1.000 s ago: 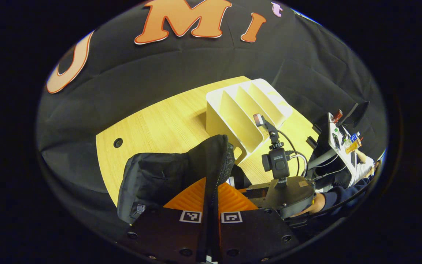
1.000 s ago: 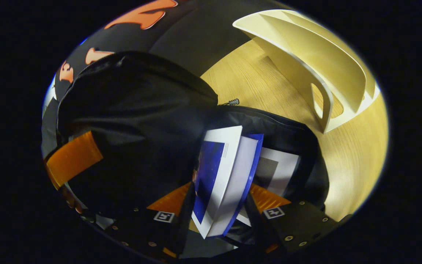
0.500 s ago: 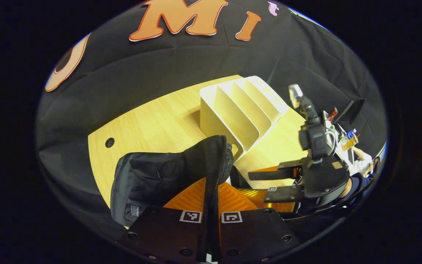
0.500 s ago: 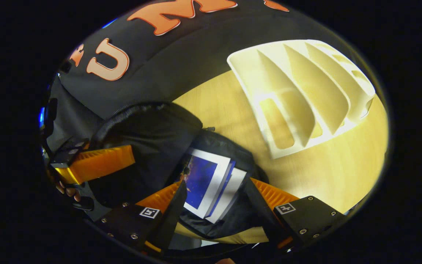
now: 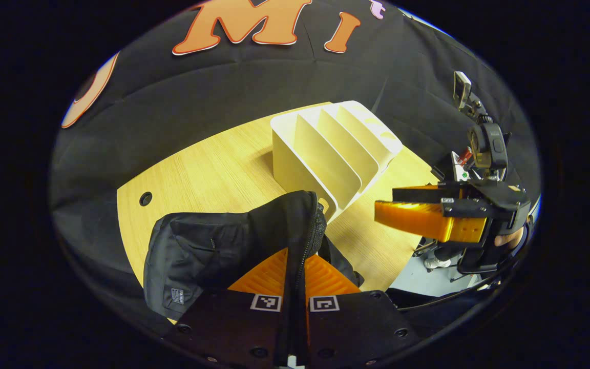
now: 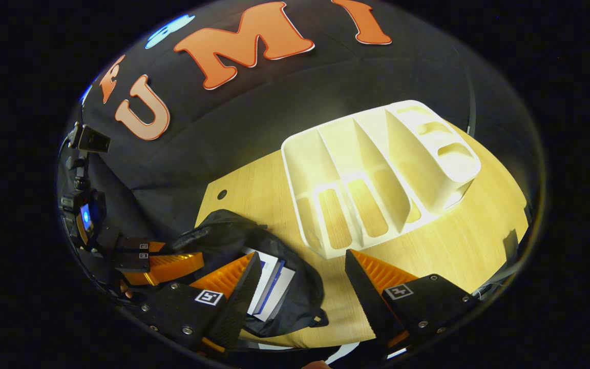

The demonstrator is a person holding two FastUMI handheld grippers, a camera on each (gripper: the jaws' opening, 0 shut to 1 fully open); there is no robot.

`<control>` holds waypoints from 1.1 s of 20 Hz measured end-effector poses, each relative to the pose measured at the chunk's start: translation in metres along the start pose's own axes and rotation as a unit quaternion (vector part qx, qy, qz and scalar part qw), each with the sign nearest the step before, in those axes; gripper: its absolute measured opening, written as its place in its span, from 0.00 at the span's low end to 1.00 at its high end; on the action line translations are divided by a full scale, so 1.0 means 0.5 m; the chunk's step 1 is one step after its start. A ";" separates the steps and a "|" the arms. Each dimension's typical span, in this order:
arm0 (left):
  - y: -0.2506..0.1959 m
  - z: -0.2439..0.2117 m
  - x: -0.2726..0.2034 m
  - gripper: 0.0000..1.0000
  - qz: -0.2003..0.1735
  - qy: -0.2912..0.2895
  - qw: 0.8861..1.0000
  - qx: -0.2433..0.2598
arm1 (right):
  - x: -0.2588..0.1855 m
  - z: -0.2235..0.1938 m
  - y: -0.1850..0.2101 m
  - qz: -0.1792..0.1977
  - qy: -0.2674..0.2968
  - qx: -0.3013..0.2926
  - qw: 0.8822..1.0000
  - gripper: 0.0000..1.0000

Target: Open the schoolbag, grab two books from the bookshelf and put them into the schoolbag.

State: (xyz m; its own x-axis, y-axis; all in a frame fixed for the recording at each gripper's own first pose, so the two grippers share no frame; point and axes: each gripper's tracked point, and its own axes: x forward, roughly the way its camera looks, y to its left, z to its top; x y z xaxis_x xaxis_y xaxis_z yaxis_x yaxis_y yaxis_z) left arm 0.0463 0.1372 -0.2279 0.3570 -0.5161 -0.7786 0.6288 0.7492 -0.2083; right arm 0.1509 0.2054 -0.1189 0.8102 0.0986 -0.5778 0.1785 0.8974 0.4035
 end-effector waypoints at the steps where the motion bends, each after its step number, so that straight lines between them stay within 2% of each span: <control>1: -0.006 -0.005 0.005 0.08 0.003 0.002 1.000 0.001 | -0.002 0.011 -0.010 -0.003 -0.006 -0.004 1.000 0.98; 2: -0.016 -0.006 0.011 0.08 0.006 0.002 1.000 0.000 | -0.008 0.019 -0.021 -0.002 -0.011 -0.011 1.000 0.98; 3: -0.027 -0.008 0.014 0.15 0.009 0.002 1.000 -0.005 | -0.018 0.029 -0.035 -0.003 -0.016 -0.020 1.000 0.98; 4: -0.031 -0.005 0.015 0.16 0.021 -0.001 1.000 -0.013 | -0.025 0.040 -0.045 0.000 -0.021 -0.030 0.999 0.98; 5: -0.030 -0.001 0.024 0.22 0.039 -0.004 0.999 -0.025 | -0.029 0.050 -0.053 0.001 -0.025 -0.040 0.999 0.98; 6: -0.031 -0.003 0.028 0.30 0.054 -0.004 0.998 -0.039 | -0.037 0.060 -0.066 0.004 -0.029 -0.047 0.998 0.98; 8: -0.045 -0.006 0.046 0.65 0.071 0.000 0.995 -0.070 | -0.050 0.079 -0.081 0.014 -0.038 -0.060 0.997 0.98; 9: -0.055 -0.008 0.052 0.74 0.078 -0.001 0.994 -0.083 | -0.056 0.085 -0.091 0.017 -0.039 -0.069 0.997 0.98; 12: -0.091 -0.002 0.061 0.85 0.094 -0.011 0.989 -0.110 | -0.079 0.114 -0.123 0.024 -0.050 -0.089 0.994 0.98; 14: -0.114 0.002 0.068 0.98 0.103 -0.030 0.988 -0.114 | -0.096 0.134 -0.140 0.029 -0.060 -0.099 0.993 0.98; 18: -0.170 0.086 0.048 1.00 0.139 -0.088 0.981 -0.106 | -0.139 0.190 -0.171 0.026 -0.101 -0.129 0.986 0.98; 22: -0.223 0.149 0.017 1.00 0.170 -0.171 0.964 -0.109 | -0.194 0.247 -0.213 0.016 -0.152 -0.161 0.975 0.98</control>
State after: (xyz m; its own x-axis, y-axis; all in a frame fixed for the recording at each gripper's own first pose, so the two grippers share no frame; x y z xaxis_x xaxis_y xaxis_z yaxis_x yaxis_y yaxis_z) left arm 0.0305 0.0183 -0.1671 0.7471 -0.3051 -0.5905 0.2897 0.9491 -0.1240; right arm 0.1226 0.0472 -0.0181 0.9490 0.0401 -0.3126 0.0062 0.9893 0.1454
